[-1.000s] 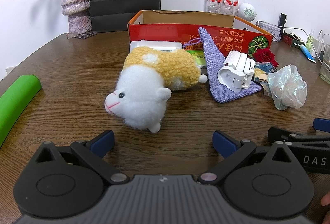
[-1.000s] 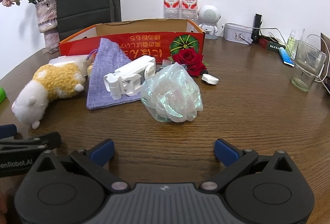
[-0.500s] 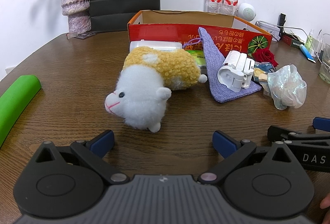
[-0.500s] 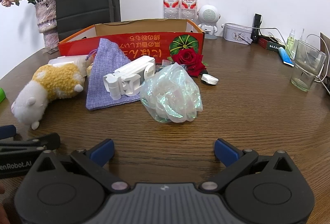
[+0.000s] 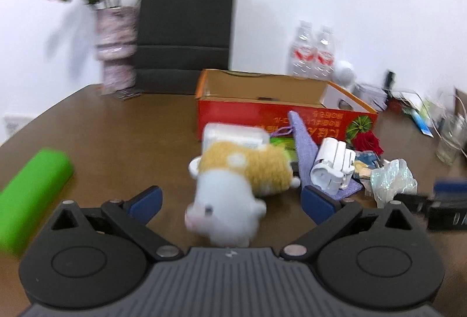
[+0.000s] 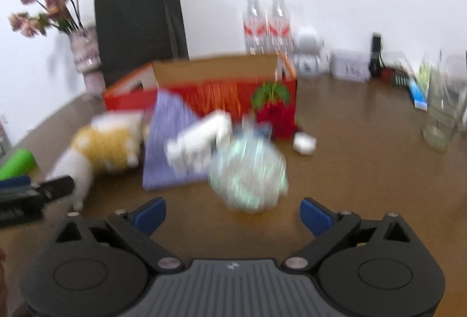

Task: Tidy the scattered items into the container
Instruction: 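Grasp the white-yellow plush sheep with the left tool while the right tool grasps the iridescent bag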

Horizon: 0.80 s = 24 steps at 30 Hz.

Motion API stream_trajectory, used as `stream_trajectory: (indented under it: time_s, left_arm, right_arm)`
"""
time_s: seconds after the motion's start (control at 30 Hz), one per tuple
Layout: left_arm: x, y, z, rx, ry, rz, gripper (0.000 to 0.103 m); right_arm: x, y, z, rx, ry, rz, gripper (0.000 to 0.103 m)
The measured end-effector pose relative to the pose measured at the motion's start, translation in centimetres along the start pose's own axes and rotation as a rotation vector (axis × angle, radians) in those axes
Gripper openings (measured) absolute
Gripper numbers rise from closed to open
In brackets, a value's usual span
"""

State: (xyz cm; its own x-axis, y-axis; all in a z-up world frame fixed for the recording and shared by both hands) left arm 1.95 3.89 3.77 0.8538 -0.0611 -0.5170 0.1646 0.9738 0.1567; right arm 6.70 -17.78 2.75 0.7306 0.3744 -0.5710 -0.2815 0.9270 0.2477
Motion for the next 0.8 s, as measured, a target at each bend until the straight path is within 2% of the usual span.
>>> stream_trajectory:
  time_s: [0.07, 0.13, 0.2, 0.27, 0.3, 0.4, 0.43, 0.5, 0.57, 0.67, 0.73, 0.8]
  left_arm:
    - [2.4, 0.3, 0.8, 0.038, 0.029, -0.027, 0.103]
    - [4.8, 0.1, 0.8, 0.063, 0.094, -0.041, 0.092]
    - [6.0, 0.2, 0.1, 0.051, 0.166, -0.044, 0.056]
    - [5.8, 0.4, -0.7, 0.016, 0.180, -0.050, 0.054]
    - [5.2, 0.4, -1.0, 0.007, 0.173, -0.054, 0.052]
    - [2.7, 0.2, -1.6, -0.001, 0.142, -0.066, 0.049]
    - [1.7, 0.2, -1.6, 0.001, 0.121, -0.063, 0.049]
    - [-0.2, 0.6, -1.0, -0.087, 0.077, 0.076, 0.048]
    - [-1.7, 1.3, 1.0, -0.105, 0.015, 0.064, 0.048]
    - [-2.0, 3.1, 5.6, -0.106, -0.067, 0.050, 0.048]
    - [-0.3, 4.8, 9.7, -0.116, -0.090, 0.051, 0.049]
    - [3.5, 6.6, 13.7, -0.146, -0.060, 0.057, 0.049]
  right_arm:
    - [0.9, -0.2, 1.6, -0.051, -0.017, 0.005, 0.098]
    - [2.6, -0.6, 2.8, -0.053, 0.007, 0.016, 0.091]
    - [4.7, -1.1, 3.3, -0.033, 0.063, 0.014, 0.080]
    - [6.0, -1.2, 2.9, -0.025, 0.113, 0.017, 0.069]
    - [6.3, -1.2, 2.4, -0.019, 0.135, 0.020, 0.053]
    - [5.4, -1.3, 1.1, -0.009, 0.147, 0.031, 0.040]
    - [4.6, -1.1, 1.0, -0.020, 0.140, 0.034, 0.039]
    - [2.5, -0.9, 0.9, -0.036, 0.122, 0.055, 0.038]
    - [0.6, -0.7, 1.8, -0.037, 0.108, 0.094, 0.038]
    - [-2.4, 0.0, 5.0, -0.054, 0.024, 0.135, 0.038]
    - [-3.7, 0.7, 8.3, -0.070, -0.036, 0.172, 0.038]
    - [-3.2, 1.4, 12.4, -0.090, -0.099, 0.183, 0.039]
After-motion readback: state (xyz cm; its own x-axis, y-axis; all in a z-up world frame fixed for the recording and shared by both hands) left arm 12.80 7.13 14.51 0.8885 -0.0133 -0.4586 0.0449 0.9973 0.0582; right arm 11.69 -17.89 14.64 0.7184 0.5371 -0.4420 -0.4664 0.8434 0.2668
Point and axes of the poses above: each gripper's, at about its wrist camera, not at the fingertips, and x roughly the way its jaws point, y to its left, z to its top, the point moved 2 cm from there along x, roughly the way its jaws point, and after that the axes turned 13 degrees about x, right-handed, at the moved point
